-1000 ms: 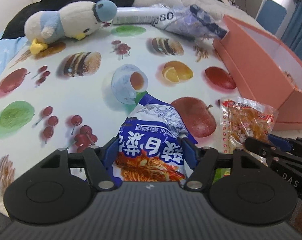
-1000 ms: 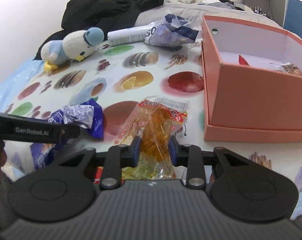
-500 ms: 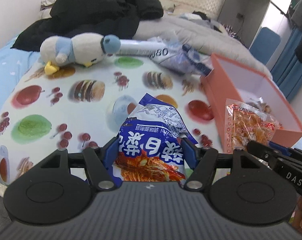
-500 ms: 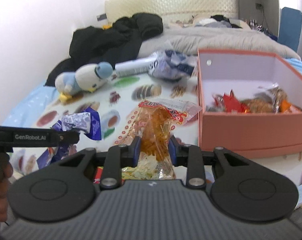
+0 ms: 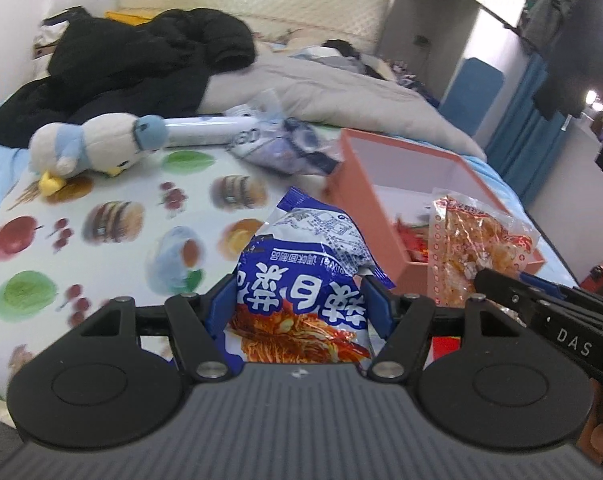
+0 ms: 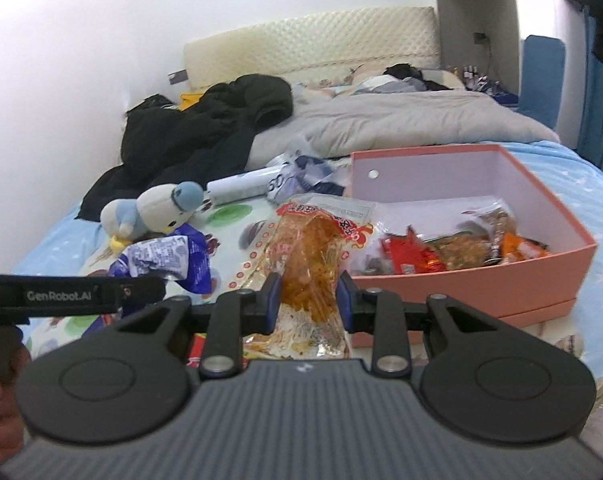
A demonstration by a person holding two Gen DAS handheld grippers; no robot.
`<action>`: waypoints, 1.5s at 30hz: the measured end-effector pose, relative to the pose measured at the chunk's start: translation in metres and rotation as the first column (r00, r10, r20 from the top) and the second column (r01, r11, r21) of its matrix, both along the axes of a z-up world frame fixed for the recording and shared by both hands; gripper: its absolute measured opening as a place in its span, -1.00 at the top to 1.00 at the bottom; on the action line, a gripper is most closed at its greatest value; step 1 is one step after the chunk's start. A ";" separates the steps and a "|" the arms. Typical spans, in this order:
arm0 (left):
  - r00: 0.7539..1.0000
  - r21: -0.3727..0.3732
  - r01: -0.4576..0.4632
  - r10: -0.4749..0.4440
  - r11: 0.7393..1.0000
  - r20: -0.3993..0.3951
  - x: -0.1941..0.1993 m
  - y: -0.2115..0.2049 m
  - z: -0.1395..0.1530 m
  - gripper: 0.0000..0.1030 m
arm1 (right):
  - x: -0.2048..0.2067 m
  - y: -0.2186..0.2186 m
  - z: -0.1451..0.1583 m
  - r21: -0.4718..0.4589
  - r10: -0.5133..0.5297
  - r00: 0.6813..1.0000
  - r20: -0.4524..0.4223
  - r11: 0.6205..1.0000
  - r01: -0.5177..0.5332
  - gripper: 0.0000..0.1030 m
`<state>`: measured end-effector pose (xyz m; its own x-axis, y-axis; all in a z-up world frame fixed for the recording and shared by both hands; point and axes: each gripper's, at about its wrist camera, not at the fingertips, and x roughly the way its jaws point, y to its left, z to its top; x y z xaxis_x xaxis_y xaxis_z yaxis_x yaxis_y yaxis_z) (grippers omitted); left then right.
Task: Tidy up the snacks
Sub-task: 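Carry both held packets over the pink box, then open both tools to drop the packets into the pink box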
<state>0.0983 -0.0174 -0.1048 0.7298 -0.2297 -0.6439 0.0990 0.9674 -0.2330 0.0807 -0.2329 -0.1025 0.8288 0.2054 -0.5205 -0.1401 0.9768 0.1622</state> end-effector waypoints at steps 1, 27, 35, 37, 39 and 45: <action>1.000 -0.008 0.015 -0.015 1.000 0.002 0.000 -0.007 0.001 -0.38 | -0.002 -0.005 0.002 -0.004 -0.010 1.000 0.004 1.000 0.010 0.38; 0.979 0.002 0.202 -0.202 0.979 -0.001 0.175 -0.147 -0.014 -0.39 | 0.093 -0.113 -0.025 0.026 -0.184 0.982 -0.033 0.982 0.185 0.38; 0.963 0.031 0.268 -0.266 0.963 -0.049 0.254 -0.186 -0.044 -0.39 | 0.155 -0.141 -0.052 0.039 -0.220 0.973 -0.072 0.974 0.223 0.38; 0.959 0.030 0.278 -0.276 0.960 -0.061 0.267 -0.190 -0.052 -0.40 | 0.165 -0.147 -0.058 0.055 -0.228 0.971 -0.073 0.971 0.232 0.38; 0.956 0.042 0.289 -0.285 0.956 -0.073 0.276 -0.195 -0.059 -0.40 | 0.175 -0.150 -0.065 0.057 -0.235 0.969 -0.075 0.969 0.239 0.38; 0.951 0.034 0.297 -0.293 0.954 -0.098 0.294 -0.197 -0.077 -0.41 | 0.196 -0.157 -0.087 0.074 -0.253 0.957 -0.140 0.961 0.265 0.29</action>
<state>0.3924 -0.2141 -0.1818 0.5724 -0.3935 -0.7194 0.3621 0.9085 -0.2088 0.2770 -0.3896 -0.1899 0.7874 0.0440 -0.6149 0.1434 0.9570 0.2520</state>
